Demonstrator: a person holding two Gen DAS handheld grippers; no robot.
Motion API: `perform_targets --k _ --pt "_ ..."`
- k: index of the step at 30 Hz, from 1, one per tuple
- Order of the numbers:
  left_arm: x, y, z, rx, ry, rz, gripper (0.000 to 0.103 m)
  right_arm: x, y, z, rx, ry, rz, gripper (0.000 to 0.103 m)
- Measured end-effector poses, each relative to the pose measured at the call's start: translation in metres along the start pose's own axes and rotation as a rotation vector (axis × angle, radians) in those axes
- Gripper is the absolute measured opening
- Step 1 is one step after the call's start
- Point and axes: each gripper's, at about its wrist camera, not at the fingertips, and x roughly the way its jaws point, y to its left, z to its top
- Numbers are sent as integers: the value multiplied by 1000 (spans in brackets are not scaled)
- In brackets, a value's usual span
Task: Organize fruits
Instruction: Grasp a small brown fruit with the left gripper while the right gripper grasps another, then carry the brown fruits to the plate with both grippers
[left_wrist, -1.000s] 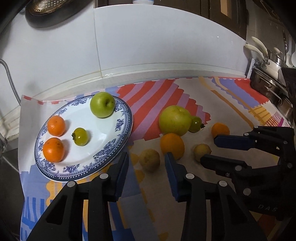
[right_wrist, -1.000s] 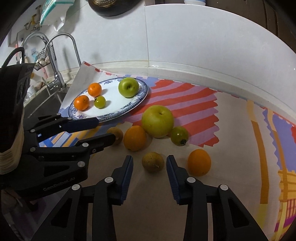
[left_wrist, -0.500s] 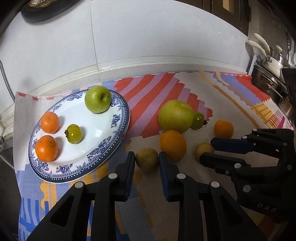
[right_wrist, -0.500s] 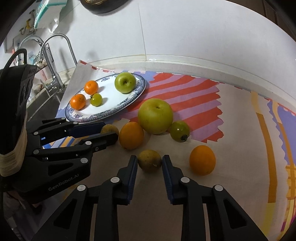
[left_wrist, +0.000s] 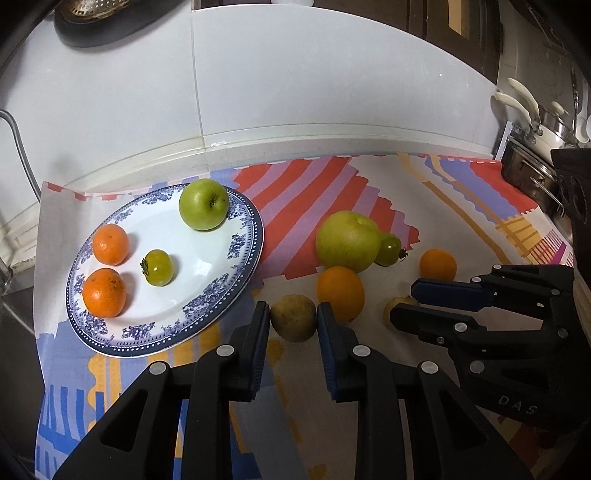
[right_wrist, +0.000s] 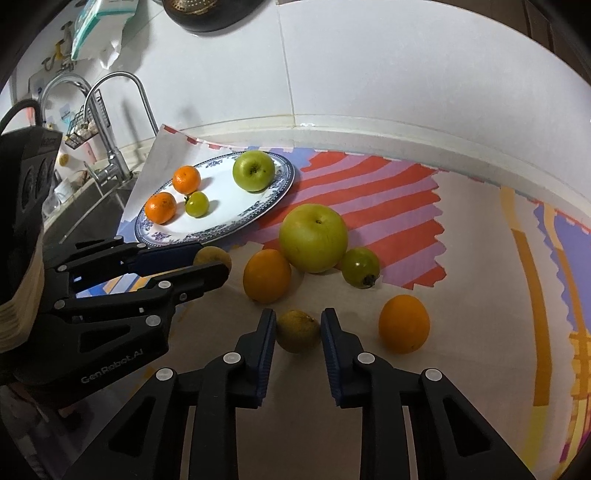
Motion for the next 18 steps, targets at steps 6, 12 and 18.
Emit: perform_targets --k 6,12,18 --pt "-1 0 0 -8 0 -2 27 2 -1 1 3 8 9 27" --pt "-5 1 0 -12 -11 4 27 13 -4 -3 40 62 52 29" --pt "-12 2 -1 -29 -20 6 27 3 3 -1 7 21 35 27"
